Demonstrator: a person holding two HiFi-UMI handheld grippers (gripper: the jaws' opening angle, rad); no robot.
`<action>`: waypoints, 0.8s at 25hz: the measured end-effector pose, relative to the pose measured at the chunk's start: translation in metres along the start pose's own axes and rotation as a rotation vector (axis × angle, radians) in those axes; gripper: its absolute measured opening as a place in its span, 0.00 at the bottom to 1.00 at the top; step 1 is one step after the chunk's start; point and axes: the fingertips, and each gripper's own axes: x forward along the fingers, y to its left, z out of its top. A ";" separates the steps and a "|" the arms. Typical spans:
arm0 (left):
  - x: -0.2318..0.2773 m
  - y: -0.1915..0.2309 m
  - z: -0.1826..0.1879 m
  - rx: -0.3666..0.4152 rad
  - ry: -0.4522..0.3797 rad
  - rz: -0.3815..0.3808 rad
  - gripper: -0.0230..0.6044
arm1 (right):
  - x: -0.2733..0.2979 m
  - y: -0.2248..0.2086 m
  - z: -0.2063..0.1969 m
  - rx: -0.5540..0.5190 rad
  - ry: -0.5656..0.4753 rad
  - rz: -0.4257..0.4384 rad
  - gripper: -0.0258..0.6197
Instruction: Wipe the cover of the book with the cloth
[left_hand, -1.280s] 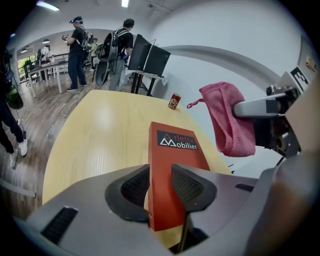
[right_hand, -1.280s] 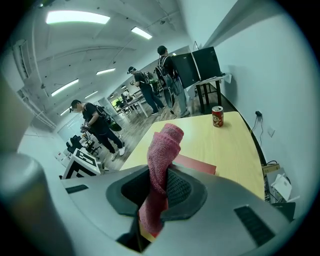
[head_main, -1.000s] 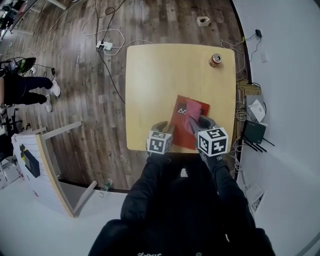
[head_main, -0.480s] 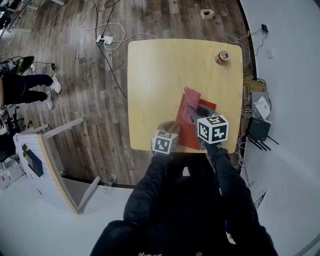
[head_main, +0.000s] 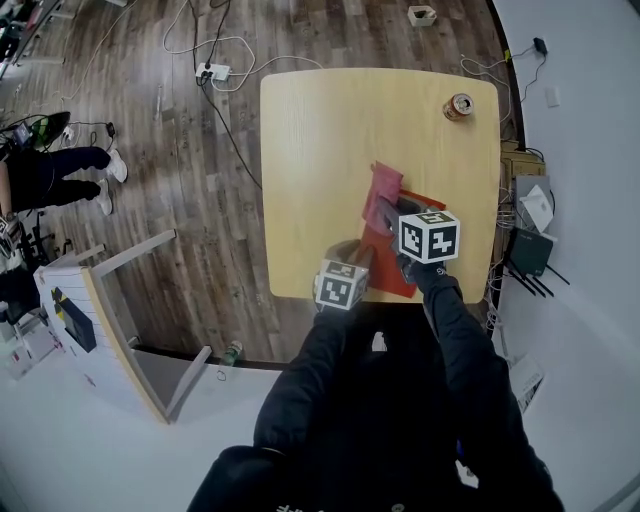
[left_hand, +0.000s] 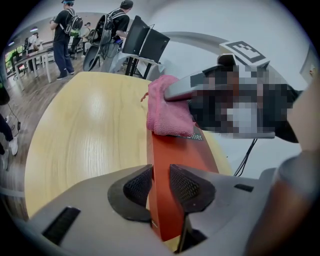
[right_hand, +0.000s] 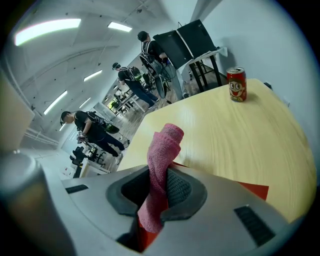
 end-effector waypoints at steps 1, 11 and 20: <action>0.001 0.001 -0.001 0.000 0.002 0.001 0.25 | 0.001 -0.003 -0.002 0.004 0.003 -0.006 0.16; 0.000 0.000 -0.001 0.004 0.019 0.001 0.25 | 0.000 -0.029 -0.014 0.015 0.033 -0.072 0.16; 0.001 -0.001 -0.001 0.004 0.025 0.005 0.25 | -0.011 -0.045 -0.019 0.012 0.043 -0.106 0.16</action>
